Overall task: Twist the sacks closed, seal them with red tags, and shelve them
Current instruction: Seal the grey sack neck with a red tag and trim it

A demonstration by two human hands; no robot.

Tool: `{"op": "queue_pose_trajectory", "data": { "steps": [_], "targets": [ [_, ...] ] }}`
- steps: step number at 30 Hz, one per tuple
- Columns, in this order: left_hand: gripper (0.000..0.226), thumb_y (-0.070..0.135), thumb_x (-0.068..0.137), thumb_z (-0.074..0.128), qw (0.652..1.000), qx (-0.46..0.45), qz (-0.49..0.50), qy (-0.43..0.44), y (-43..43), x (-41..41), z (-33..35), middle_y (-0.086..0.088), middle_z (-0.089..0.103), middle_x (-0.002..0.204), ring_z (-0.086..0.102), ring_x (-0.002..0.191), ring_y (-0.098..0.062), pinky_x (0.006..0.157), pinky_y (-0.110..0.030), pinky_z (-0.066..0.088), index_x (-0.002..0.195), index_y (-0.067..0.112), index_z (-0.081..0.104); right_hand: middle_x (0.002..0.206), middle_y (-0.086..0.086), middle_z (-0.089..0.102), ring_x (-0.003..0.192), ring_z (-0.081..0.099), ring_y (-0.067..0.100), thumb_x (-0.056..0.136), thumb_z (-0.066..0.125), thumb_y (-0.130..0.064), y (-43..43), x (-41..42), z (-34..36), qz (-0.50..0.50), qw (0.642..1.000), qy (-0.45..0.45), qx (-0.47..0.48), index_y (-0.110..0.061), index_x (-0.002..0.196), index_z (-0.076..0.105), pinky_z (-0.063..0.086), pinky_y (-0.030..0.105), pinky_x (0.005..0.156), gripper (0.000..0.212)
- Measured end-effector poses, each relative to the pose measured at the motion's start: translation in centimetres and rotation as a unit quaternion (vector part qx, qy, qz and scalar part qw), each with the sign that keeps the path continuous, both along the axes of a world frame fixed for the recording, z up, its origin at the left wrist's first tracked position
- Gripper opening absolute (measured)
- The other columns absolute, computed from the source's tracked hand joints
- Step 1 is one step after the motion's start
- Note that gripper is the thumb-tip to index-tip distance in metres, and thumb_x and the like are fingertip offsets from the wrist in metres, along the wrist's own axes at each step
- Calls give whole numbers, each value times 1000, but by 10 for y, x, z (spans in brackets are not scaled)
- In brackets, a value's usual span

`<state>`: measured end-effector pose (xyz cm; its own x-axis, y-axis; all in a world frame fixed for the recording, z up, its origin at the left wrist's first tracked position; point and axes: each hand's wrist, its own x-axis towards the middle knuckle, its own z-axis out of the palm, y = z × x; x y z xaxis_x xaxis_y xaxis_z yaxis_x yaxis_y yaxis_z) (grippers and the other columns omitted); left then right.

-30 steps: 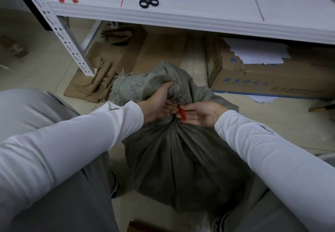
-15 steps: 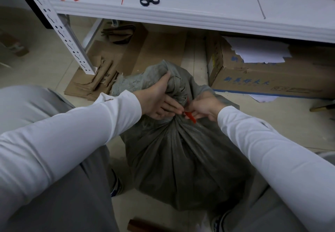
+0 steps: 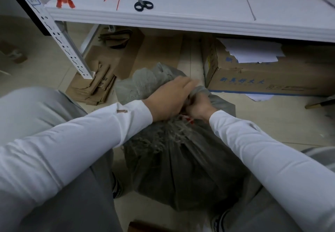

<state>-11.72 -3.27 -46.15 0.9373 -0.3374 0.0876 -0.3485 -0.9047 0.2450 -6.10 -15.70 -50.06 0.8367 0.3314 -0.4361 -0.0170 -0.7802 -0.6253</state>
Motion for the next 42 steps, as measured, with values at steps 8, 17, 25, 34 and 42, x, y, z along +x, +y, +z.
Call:
{"op": "queue_pose_trajectory", "data": {
  "steps": [8,17,25,34,42],
  "targets": [
    [27,10,78,37,948,248,-113,-162,35,-6,-26,-14,61,94,57,84,-32,67,-38,44,93,8,59,63,7,65,65,61,19,77,67,-7,1,0,1,35,998,-15,-44,-10,61,61,48,30,58,18],
    [41,28,81,44,937,248,-188,-155,44,-12,-43,-4,59,112,46,103,-27,80,-36,33,114,13,64,67,17,69,53,67,19,82,69,3,-6,4,13,28,995,87,24,-1,67,63,58,33,61,17],
    [28,41,88,45,975,175,-76,-115,18,-16,-41,2,66,81,54,85,-24,74,-34,27,86,18,63,61,14,68,52,66,20,83,67,4,-8,0,17,20,996,81,25,10,79,68,58,30,57,7],
    [22,46,85,62,985,145,-21,-86,11,-6,-43,9,70,82,53,93,-19,78,-34,24,84,26,72,78,23,69,57,67,22,87,66,1,-9,4,15,-1,987,155,53,6,88,62,59,32,62,6],
    [27,54,83,60,990,115,-28,-79,17,-1,-45,14,71,86,51,92,-16,75,-32,20,86,30,72,79,19,70,65,70,20,89,62,3,-13,6,16,-40,962,245,110,9,101,61,59,28,62,13]
  ]
}}
